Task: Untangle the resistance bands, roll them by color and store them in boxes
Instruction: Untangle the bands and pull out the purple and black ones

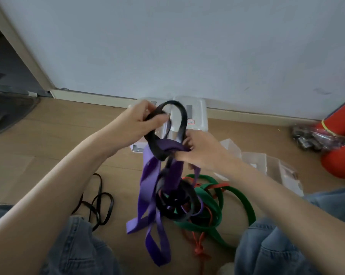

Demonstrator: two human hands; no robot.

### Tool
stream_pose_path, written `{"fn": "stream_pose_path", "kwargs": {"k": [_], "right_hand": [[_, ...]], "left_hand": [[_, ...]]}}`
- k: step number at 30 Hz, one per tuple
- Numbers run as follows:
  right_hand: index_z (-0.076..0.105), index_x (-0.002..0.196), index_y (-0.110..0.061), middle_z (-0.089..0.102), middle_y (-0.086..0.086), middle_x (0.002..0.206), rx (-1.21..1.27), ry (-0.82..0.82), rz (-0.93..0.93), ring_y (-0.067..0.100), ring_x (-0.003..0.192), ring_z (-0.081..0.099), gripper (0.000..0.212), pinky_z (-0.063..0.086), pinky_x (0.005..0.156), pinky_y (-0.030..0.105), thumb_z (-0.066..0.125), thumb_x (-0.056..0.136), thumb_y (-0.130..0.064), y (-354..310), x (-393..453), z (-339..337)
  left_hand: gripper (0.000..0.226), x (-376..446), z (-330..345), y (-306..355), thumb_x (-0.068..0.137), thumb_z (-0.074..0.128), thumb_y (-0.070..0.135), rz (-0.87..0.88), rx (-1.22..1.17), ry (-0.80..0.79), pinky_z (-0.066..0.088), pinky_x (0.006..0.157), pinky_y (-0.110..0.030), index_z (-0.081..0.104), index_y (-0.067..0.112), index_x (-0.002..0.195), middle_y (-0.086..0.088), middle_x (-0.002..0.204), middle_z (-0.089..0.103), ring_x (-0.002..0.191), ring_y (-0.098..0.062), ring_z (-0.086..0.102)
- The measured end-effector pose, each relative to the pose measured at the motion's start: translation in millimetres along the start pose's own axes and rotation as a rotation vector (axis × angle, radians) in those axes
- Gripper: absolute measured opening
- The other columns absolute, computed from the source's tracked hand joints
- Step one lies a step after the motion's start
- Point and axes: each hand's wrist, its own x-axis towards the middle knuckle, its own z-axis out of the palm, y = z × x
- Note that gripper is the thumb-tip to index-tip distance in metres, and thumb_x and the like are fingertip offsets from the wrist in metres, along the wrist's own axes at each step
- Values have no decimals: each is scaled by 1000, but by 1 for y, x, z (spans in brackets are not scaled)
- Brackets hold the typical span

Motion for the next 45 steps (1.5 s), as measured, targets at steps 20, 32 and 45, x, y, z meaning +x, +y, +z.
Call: {"fn": "stream_pose_path", "kwargs": {"k": [20,32,45], "right_hand": [[53,94,-15,58,-4,76,-558,-227,-25,3,55,53,30,39,47,20,72,74,-27,1,-10,-34],[70,89,-13,72,5,87,-49,46,-160,18,87,67,29,51,85,40,76,71,-36,-1,-5,-34],[66,88,-19,64,-12,68,581,344,-344,4,63,55,19,46,64,19,75,72,-22,-10,-8,-43]], "left_hand": [[46,-1,37,-32,74,66,19,-22,438,-347,38,69,-22,44,21,115,6,96,48,89,-11,43],[63,-5,26,-25,80,61,-1,-110,-130,-356,42,88,-12,41,35,127,10,121,58,115,-1,51],[41,0,25,-49,77,70,29,-61,609,-411,46,92,-35,52,19,113,1,104,61,98,-19,59]]}}
